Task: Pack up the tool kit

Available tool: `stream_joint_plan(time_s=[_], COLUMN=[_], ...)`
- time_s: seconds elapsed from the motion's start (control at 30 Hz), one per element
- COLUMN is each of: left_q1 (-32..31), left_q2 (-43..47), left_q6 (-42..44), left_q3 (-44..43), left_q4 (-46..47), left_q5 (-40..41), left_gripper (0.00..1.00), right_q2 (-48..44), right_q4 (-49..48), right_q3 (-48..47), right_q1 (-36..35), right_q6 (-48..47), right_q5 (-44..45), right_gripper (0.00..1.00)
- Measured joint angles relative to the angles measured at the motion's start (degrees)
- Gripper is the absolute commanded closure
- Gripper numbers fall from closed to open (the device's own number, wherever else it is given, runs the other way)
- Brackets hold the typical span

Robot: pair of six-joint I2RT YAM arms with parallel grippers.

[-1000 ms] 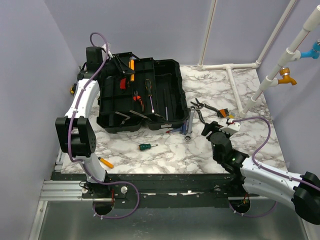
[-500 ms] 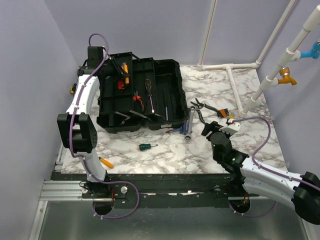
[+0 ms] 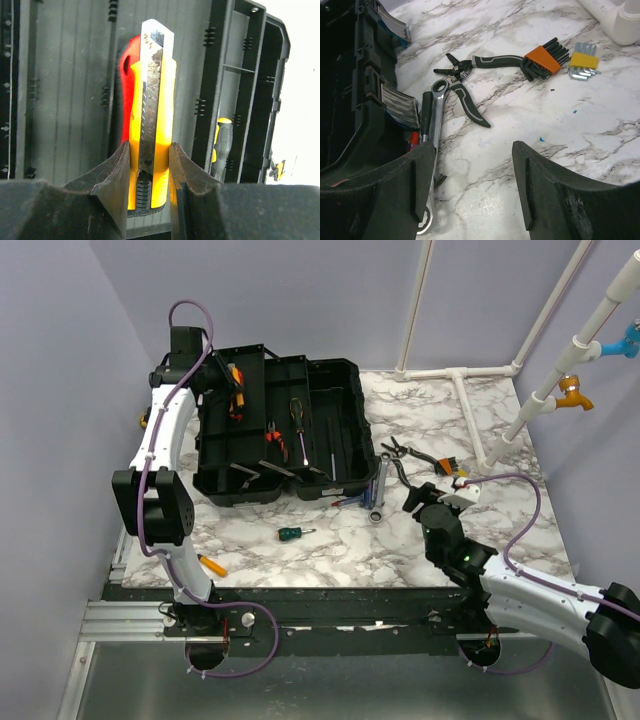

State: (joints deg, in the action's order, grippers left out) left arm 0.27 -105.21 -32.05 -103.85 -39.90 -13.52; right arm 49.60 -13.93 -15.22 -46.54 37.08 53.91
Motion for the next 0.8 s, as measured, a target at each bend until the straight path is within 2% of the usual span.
stream_joint_plan(time_s=[0.2, 0.57, 0.67, 0.8], left_q1=[-2.36, -5.64, -5.64, -5.64], left_q2=[-1.90, -2.45, -2.95, -4.04], left_q6=[1.92, 3.91, 4.07, 4.22], left_q3=[-5.05, -6.99, -7.58, -7.58], left_q4=[-1.70, -4.04, -4.28, -4.90], left_q5=[0.04, 4.15, 4.48, 4.70], left_gripper=[0.94, 0.93, 0.88, 0.73], right_q2=[0.26, 0.98, 0.94, 0.85], right_q4=[-0.02, -0.09, -0.11, -0.11], right_q3=[-0.02, 0.00, -0.02, -0.02], right_q1=[0.00, 0.00, 0.00, 0.00], right_q6=[0.00, 0.00, 0.00, 0.00], right_q5=[0.02, 0.00, 0.00, 0.00], right_gripper=[0.31, 0.31, 0.30, 0.31])
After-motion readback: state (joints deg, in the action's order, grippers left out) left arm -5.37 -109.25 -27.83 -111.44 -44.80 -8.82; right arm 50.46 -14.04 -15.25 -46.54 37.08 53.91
